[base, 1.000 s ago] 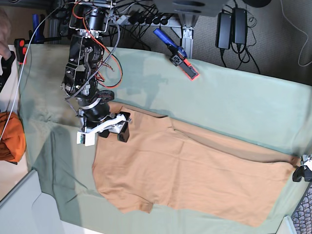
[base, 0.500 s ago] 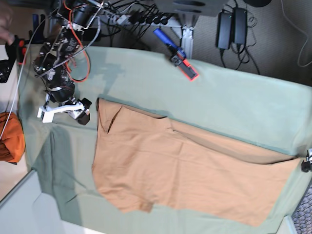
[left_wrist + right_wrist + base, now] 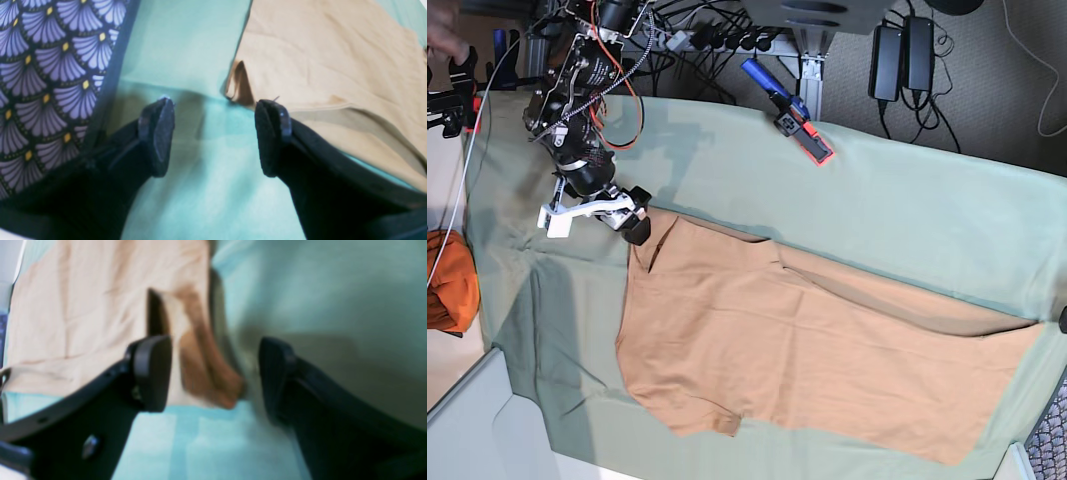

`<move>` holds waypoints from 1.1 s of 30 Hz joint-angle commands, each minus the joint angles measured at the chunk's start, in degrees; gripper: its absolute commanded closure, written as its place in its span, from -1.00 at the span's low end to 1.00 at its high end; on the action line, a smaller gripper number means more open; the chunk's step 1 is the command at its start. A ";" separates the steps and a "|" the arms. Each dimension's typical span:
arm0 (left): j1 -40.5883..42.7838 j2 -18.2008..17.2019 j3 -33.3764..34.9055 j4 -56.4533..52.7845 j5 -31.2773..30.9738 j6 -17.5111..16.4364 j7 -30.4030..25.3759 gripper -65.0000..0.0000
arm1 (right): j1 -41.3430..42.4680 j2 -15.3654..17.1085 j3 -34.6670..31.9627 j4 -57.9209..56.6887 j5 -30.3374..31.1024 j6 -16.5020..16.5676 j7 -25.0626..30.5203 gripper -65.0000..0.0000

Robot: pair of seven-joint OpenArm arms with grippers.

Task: Fold the T-shirt properly

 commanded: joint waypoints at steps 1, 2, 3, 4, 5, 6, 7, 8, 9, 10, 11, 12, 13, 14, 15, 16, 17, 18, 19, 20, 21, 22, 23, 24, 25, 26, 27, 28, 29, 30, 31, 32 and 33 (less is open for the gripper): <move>-0.96 -1.62 -0.55 0.79 -0.92 -1.31 -0.98 -0.28 | 0.15 -0.33 -1.11 0.48 0.17 3.34 -1.60 -0.27; -0.96 -1.62 -0.55 0.79 -0.92 -1.33 -0.96 -0.28 | 0.15 -0.50 -1.97 0.48 0.04 3.50 -1.60 -0.27; -0.87 -1.60 -0.55 0.79 -0.92 -1.31 -0.96 -0.28 | 0.15 -0.70 -2.84 0.48 0.02 3.50 -1.60 -0.27; -0.83 -1.60 -0.55 0.79 -0.94 -1.33 -0.96 -0.28 | 0.15 -0.94 -3.50 0.48 0.00 3.50 -1.60 -0.27; -0.83 -1.60 -0.55 0.79 -0.94 -1.33 -0.96 -0.28 | 0.15 -1.20 -4.04 0.48 0.00 3.50 -1.60 -0.27; -0.83 -1.60 -0.55 0.79 -0.94 -1.33 -0.96 -0.28 | 0.15 -1.38 -4.50 0.48 0.00 3.52 -1.57 -0.27; -0.85 -1.60 -0.55 0.79 -0.96 -1.31 -0.98 -0.28 | 0.15 -1.57 -4.83 0.48 0.00 3.50 -1.60 -0.27; -0.85 -1.60 -0.55 0.79 -1.16 -1.29 -0.98 -0.28 | 0.15 -1.75 -4.94 0.48 0.00 3.50 -1.60 -0.27; -0.83 -1.60 -0.55 0.79 -1.53 -1.31 -0.98 -0.28 | 0.15 -2.01 -4.96 0.48 0.02 3.52 -1.60 -0.27; -0.83 -1.60 -0.55 0.79 -1.92 -1.33 -0.96 -0.28 | 0.15 -2.19 -5.01 0.48 0.04 3.52 -1.60 -0.27; -0.83 -1.57 -0.52 0.79 -2.19 -1.33 -0.98 -0.28 | 0.15 -2.27 -5.09 0.48 0.07 3.54 -1.60 -0.27; -0.83 -1.55 -0.52 0.79 -2.25 -1.33 -0.98 -0.28 | 0.15 -2.32 -5.14 0.48 0.09 3.61 -1.60 -0.27; -0.83 -1.44 -0.52 0.79 -2.23 -1.33 -1.01 -0.28 | 0.15 -2.32 -5.14 0.48 0.24 3.72 -1.60 -0.27; -0.83 -1.40 -0.52 0.79 -2.23 -1.31 -1.03 -0.28 | 0.17 -2.32 -5.14 0.48 0.26 3.72 -1.57 -0.26; -0.83 -1.27 -0.52 0.79 -2.19 -1.27 -1.05 -0.28 | 0.22 -2.32 -5.14 0.50 0.26 3.72 -1.57 -0.26; -0.83 -1.20 -0.52 0.76 -2.14 -1.22 -1.25 -0.28 | 0.35 -2.32 -5.14 0.50 0.24 3.72 -1.60 -0.26; -0.83 -1.05 -0.52 0.76 -2.12 -1.22 -1.53 -0.28 | 0.52 -2.32 -5.14 0.50 0.24 3.72 -1.60 -0.26; -0.85 -0.79 -0.52 0.76 -1.90 -1.22 -1.90 -0.28 | 0.66 -2.29 -5.14 0.50 0.24 3.72 -1.60 -0.27; -0.85 -0.48 -0.52 0.74 -1.81 -1.22 -2.14 -0.28 | 0.79 -2.32 -5.14 0.50 0.26 3.72 -1.60 -0.26; -0.85 -0.04 -0.52 0.63 -1.73 -1.22 -2.32 -0.28 | 0.81 -2.32 -5.14 0.50 0.28 3.72 -1.57 -0.26; -0.87 0.52 -0.52 0.37 -1.73 -1.22 -2.62 -0.28 | 0.81 -2.32 -5.14 0.50 0.50 3.72 -1.57 -0.26; -0.90 1.20 -0.52 -0.17 -1.68 -1.22 -3.19 -0.28 | 0.79 -2.32 -5.14 0.50 0.70 3.89 -1.60 -0.27; -1.05 1.95 -0.52 -1.03 -1.14 -1.22 -3.91 -0.28 | 0.79 -2.32 -5.14 0.50 0.70 4.35 -1.60 -0.27; -1.51 2.64 -0.52 -2.19 -0.15 -1.22 -4.94 -0.28 | 0.79 -2.29 -5.14 0.50 0.70 4.57 -1.60 -0.26; -2.03 3.17 -0.52 -3.63 0.50 -1.18 -5.84 -0.28 | 0.79 -2.29 -5.14 0.50 0.70 4.57 -1.60 -0.27; -2.71 3.45 -0.52 -5.16 0.63 -1.18 -6.51 -0.28 | 0.79 -2.27 -5.14 0.50 0.68 4.57 -1.60 -0.26; -3.50 3.50 -0.52 -6.64 0.46 -1.22 -6.64 -0.28 | 0.76 -2.27 -5.14 0.50 0.66 4.57 -1.62 -0.26; -4.33 3.48 -0.52 -7.76 0.13 -1.22 -6.60 -0.28 | 0.76 -2.27 -5.14 0.50 0.66 4.57 -1.73 -0.26; -5.01 3.34 -0.52 -8.44 -0.11 -1.20 -6.58 -0.28 | 0.76 -2.25 -5.14 0.50 0.63 4.57 -1.81 -0.27; -5.66 3.32 -0.52 -8.61 -0.46 -1.22 -6.45 -0.28 | 0.76 -2.19 -5.14 0.50 0.63 4.57 -1.81 -0.26; -6.16 3.32 -0.52 -8.61 -0.57 -1.25 -6.38 -0.28 | 0.76 -2.16 -5.14 0.50 0.63 4.57 -1.81 -0.26; -6.69 3.34 -0.52 -8.61 -0.48 -1.25 -6.38 -0.28 | 0.76 -2.16 -5.14 0.50 0.63 4.57 -1.79 -0.26; -7.21 3.34 -0.52 -8.61 -0.50 -1.25 -6.36 -0.28 | 0.76 -2.19 -5.14 0.52 0.63 4.57 -1.79 -0.26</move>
